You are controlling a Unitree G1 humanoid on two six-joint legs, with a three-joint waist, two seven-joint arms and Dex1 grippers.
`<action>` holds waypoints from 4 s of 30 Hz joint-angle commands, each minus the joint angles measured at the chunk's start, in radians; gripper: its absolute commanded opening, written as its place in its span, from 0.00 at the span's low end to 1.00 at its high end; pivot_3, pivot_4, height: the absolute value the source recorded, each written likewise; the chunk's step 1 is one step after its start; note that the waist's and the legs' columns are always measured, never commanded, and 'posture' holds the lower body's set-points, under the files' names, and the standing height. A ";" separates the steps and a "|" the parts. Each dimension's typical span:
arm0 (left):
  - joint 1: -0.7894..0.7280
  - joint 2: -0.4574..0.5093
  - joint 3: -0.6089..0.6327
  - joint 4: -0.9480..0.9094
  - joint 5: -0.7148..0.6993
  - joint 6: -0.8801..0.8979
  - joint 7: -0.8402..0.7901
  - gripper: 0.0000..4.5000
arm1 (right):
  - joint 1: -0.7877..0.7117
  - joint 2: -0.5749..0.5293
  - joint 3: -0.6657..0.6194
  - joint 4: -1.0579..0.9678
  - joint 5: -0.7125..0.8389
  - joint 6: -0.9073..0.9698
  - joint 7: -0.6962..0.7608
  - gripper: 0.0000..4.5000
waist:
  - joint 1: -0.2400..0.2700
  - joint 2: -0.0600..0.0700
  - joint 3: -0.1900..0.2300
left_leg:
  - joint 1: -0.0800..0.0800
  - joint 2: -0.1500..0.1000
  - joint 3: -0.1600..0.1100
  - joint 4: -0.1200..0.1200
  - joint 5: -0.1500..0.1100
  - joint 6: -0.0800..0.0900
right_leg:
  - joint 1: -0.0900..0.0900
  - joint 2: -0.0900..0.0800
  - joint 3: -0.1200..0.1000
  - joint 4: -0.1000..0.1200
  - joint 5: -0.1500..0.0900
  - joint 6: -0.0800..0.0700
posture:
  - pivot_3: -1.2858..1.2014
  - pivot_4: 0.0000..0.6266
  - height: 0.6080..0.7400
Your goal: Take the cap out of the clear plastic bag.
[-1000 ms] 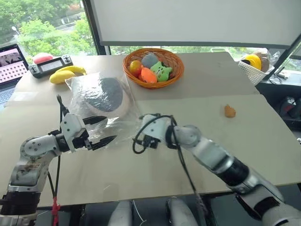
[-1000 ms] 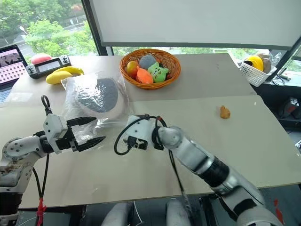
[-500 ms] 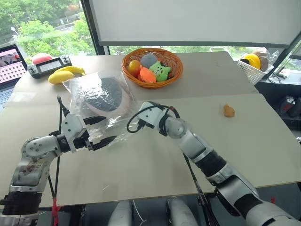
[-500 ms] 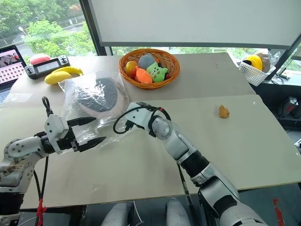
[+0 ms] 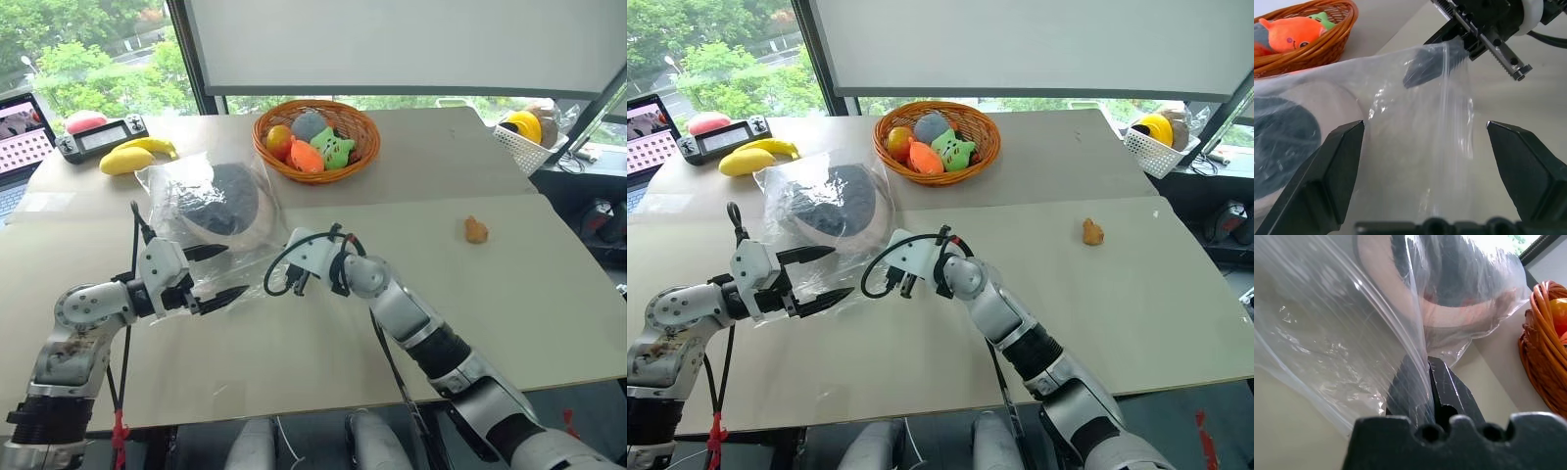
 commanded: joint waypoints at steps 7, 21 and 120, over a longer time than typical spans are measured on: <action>0.163 0.204 0.119 -0.306 -0.716 0.688 0.058 0.94 | -0.227 0.084 -0.084 0.281 -0.008 -0.062 -0.008 0.02 | -0.027 0.001 0.000 | 0.004 0.004 0.000 -0.001 0.000 0.000 | 0.001 0.003 0.001 0.001 0.001 -0.001 | 0.52 0.24 1.00; 0.186 -0.198 0.137 -0.247 -0.490 0.623 0.684 0.94 | -0.289 0.134 -0.124 0.315 0.000 -0.059 0.014 0.02 | -0.016 0.000 0.000 | 0.002 0.009 0.000 -0.001 0.000 0.000 | -0.003 0.010 0.002 0.002 0.004 -0.009 | 0.52 0.24 1.00; -0.142 -0.606 0.246 -0.089 -1.373 0.386 1.582 0.01 | -0.031 0.029 -0.042 -0.211 0.087 0.443 0.104 0.00 | 0.028 -0.002 -0.001 | 0.000 0.010 -0.002 0.000 0.004 -0.007 | -0.001 0.012 0.001 -0.003 0.006 -0.010 | 0.52 0.24 1.00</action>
